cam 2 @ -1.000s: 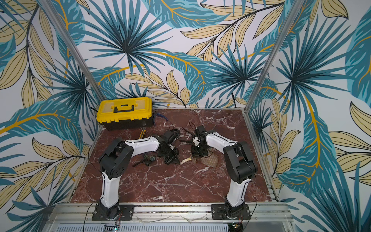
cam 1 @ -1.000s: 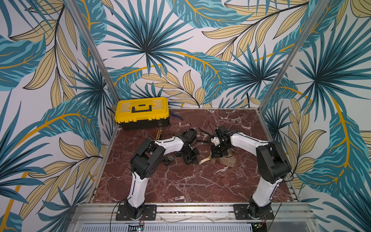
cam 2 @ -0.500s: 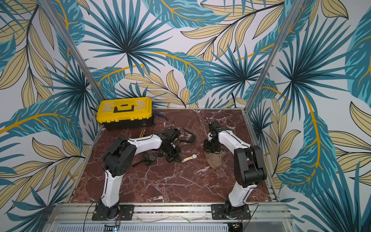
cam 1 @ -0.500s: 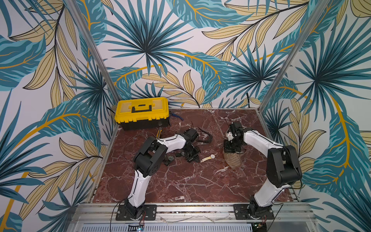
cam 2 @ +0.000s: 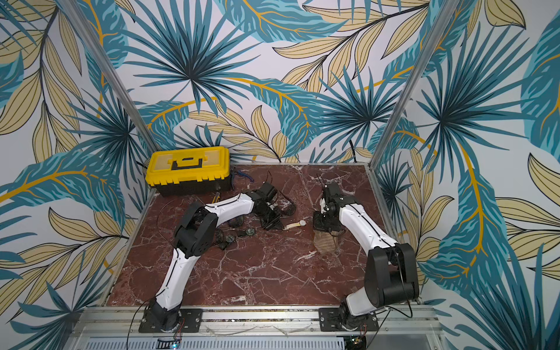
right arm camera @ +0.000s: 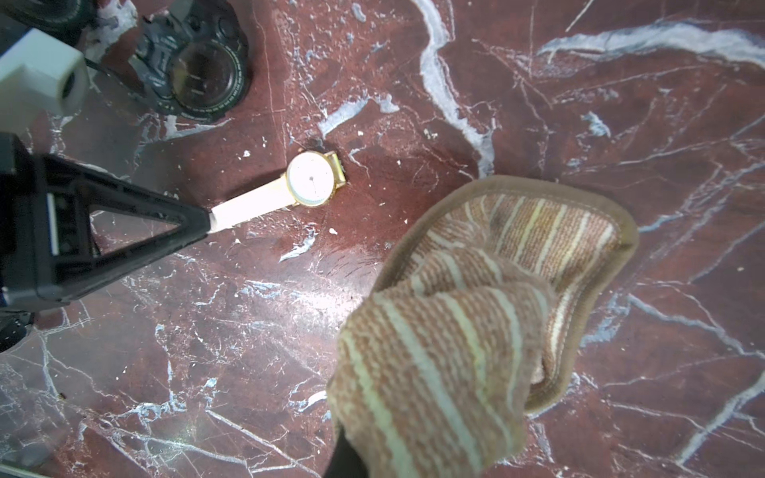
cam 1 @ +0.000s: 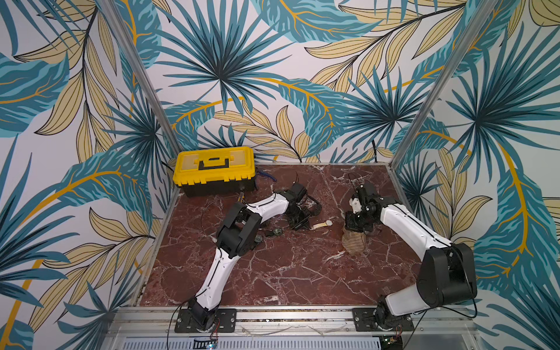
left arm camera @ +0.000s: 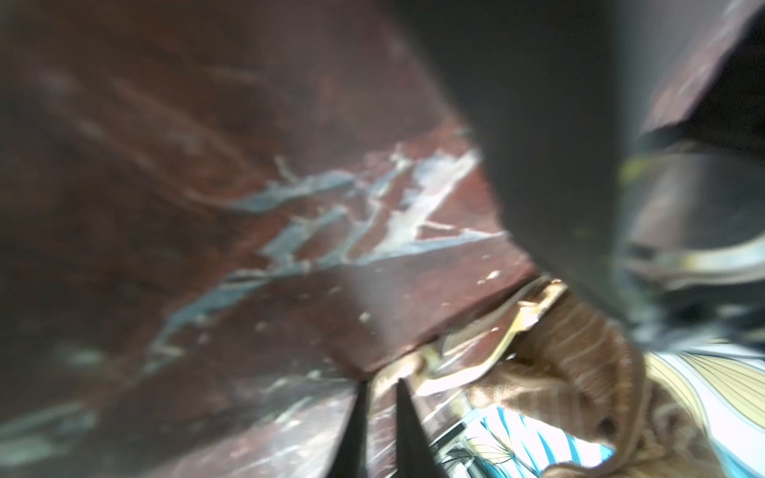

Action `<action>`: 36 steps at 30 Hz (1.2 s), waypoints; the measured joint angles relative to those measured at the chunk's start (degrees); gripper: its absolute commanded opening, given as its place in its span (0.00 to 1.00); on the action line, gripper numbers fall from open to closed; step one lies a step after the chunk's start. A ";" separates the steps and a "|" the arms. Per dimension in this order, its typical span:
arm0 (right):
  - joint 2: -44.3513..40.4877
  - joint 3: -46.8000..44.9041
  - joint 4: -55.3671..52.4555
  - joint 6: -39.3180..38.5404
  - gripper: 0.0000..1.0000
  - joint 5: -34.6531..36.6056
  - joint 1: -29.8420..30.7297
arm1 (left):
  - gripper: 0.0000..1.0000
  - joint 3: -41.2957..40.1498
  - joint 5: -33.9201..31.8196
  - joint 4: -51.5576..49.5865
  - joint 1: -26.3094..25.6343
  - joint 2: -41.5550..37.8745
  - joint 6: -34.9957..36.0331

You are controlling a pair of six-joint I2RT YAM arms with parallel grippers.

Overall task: Wipe the watch dial
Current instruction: Wipe the dirt from the watch dial.

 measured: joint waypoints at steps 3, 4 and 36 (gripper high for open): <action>-0.15 -0.07 0.02 0.02 0.00 -0.02 0.00 | 0.37 0.55 -0.81 -0.04 -0.33 -0.07 0.48; -0.15 -0.15 0.02 0.02 0.00 -0.02 0.00 | 0.39 0.66 -1.20 -0.15 -0.44 -0.15 0.55; -0.94 -1.88 0.72 0.31 0.00 -1.36 0.20 | 0.03 -1.46 -8.76 -4.02 -2.16 -4.26 4.00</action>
